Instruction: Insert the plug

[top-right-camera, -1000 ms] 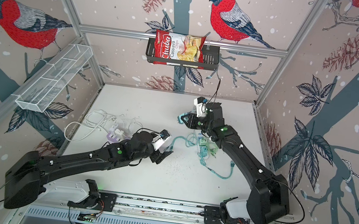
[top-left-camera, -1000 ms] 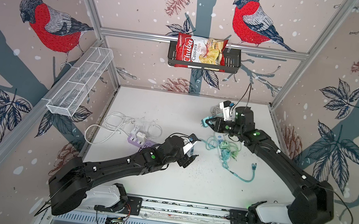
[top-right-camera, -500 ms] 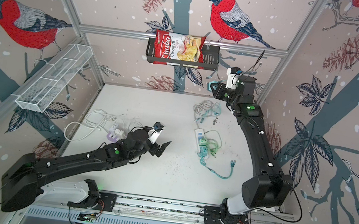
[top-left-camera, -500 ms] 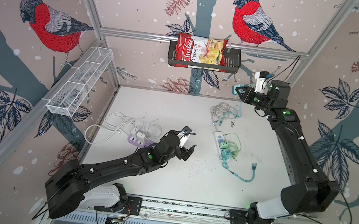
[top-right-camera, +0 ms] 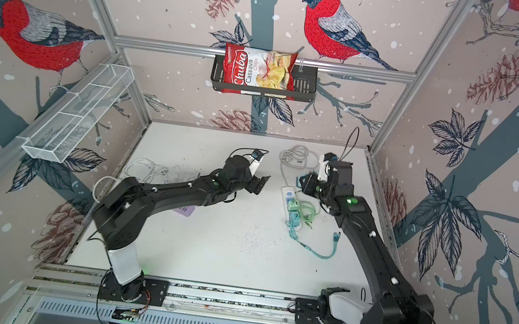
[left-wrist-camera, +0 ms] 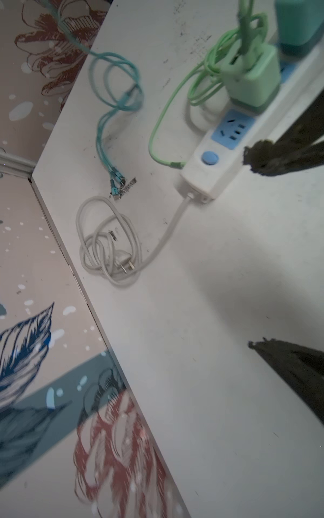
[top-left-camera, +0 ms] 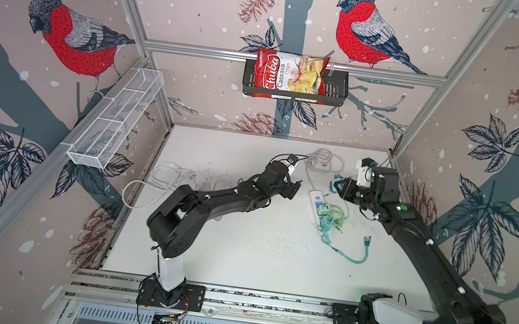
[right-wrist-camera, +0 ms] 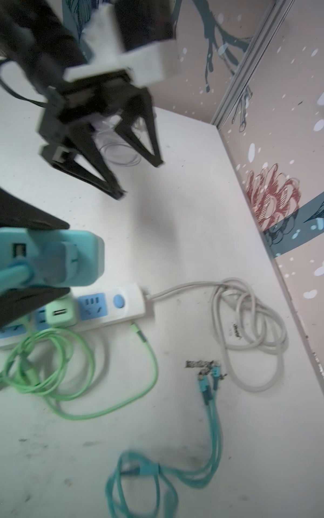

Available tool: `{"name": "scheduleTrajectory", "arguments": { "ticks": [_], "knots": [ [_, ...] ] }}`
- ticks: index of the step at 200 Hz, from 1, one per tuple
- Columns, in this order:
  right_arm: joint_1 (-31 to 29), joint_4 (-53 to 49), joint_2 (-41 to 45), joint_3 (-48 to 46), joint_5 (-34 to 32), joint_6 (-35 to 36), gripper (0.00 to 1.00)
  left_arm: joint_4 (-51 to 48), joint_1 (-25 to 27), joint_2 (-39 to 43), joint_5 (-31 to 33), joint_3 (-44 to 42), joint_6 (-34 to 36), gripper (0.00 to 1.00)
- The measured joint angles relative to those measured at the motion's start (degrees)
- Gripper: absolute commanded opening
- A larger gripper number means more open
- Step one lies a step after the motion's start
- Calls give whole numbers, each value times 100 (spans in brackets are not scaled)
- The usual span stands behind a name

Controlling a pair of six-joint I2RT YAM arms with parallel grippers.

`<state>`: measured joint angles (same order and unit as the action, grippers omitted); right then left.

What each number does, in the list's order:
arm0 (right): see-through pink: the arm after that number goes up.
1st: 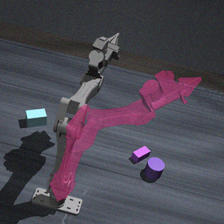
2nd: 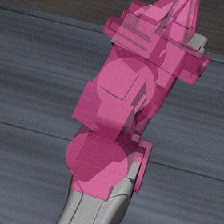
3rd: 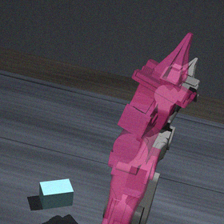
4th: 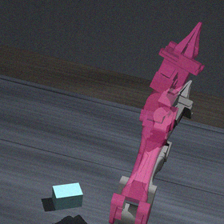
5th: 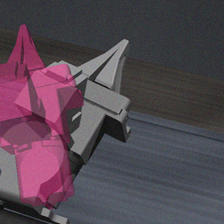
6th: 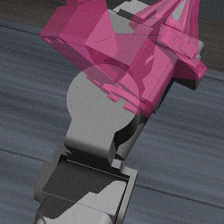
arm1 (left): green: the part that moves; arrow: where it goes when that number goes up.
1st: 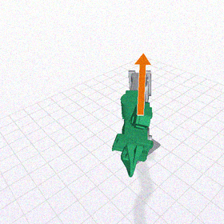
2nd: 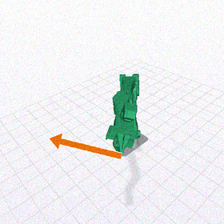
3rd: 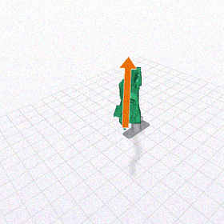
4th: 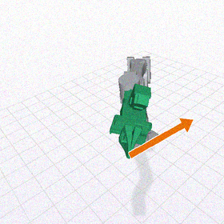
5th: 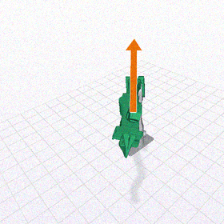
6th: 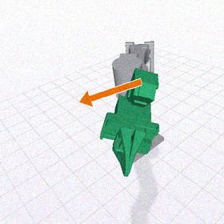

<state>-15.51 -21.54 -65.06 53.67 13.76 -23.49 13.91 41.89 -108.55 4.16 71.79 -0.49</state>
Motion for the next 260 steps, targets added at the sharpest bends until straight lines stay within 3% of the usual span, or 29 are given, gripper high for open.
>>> {"name": "scheduleTrajectory", "arguments": {
  "ticks": [42, 91, 163, 206, 260],
  "knots": [
    [-415, -68, 984, -1134, -127, -442, 9, -129, -66, -1639, -708, 1751, 96, 77],
    [-809, -177, 1637, -1814, -153, -988, 10, -431, -70, -2927, -1121, 3274, -20, 77],
    [-1641, -92, 1626, -2249, -455, -1447, 10, -2424, -98, -4846, -404, 6712, -258, 76],
    [-1690, 306, 1180, -2450, -859, -1694, 9, -3274, -234, -4903, -420, 6808, -566, 73],
    [-1746, 918, 393, -2446, -898, -1740, 8, -3418, -247, -5038, -713, 7049, -761, 65]
  ]
}}
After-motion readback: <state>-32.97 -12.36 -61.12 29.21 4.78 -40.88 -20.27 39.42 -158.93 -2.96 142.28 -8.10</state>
